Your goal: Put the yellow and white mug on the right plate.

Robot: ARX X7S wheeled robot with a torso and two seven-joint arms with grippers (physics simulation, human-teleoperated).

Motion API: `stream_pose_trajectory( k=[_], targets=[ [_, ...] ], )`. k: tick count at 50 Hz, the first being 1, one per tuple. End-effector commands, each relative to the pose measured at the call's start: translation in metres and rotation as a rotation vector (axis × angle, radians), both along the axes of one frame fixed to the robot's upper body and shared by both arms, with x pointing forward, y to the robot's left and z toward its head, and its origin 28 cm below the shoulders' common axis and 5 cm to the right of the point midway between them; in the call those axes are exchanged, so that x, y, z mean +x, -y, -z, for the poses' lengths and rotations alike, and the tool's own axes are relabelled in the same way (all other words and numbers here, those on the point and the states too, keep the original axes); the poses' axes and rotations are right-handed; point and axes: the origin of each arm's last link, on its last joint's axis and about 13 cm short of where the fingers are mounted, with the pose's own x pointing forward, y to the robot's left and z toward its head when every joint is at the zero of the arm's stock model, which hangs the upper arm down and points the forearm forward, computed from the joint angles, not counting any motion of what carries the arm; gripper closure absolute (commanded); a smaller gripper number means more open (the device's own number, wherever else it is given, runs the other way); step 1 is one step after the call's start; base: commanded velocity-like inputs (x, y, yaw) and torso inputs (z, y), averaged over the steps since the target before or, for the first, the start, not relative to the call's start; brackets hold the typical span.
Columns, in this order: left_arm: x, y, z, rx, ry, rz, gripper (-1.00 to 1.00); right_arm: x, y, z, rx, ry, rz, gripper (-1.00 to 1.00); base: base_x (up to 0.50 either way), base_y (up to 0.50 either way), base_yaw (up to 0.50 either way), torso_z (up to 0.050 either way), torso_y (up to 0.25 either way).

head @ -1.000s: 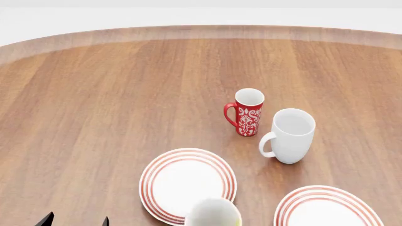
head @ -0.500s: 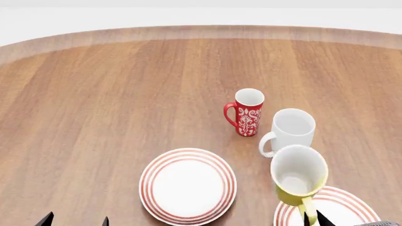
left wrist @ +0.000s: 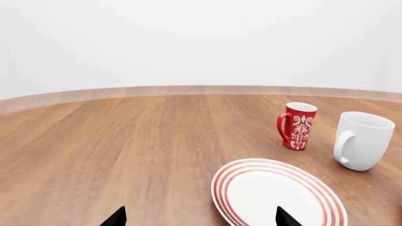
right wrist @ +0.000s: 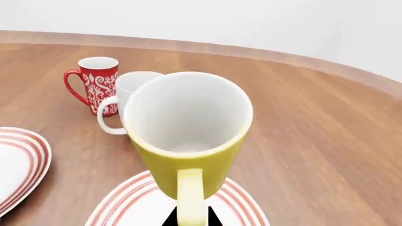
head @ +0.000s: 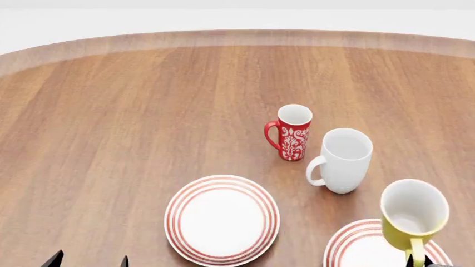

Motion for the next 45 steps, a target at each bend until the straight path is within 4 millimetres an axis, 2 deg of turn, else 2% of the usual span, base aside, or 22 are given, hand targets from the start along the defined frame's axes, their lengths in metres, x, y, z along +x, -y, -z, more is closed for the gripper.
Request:
stream_pose_trajectory(
  k=[1,28,45],
  targets=[
    [0.000,0.000,0.001,0.000,-0.002,0.000,-1.00,0.003,0.002,0.004,0.000,-0.023,0.034,1.00,0.00,0.00,0.00,0.000,0.000],
    [0.000,0.000,0.001,0.002,0.000,-0.002,-1.00,0.005,-0.002,0.019,0.019,-0.073,-0.034,1.00,0.00,0.00,0.00,0.000,0.000],
    [0.000,0.000,0.000,0.002,0.000,-0.002,-1.00,0.007,0.000,0.028,0.064,-0.093,-0.018,1.00,0.00,0.00,0.00,0.000,0.001]
  ],
)
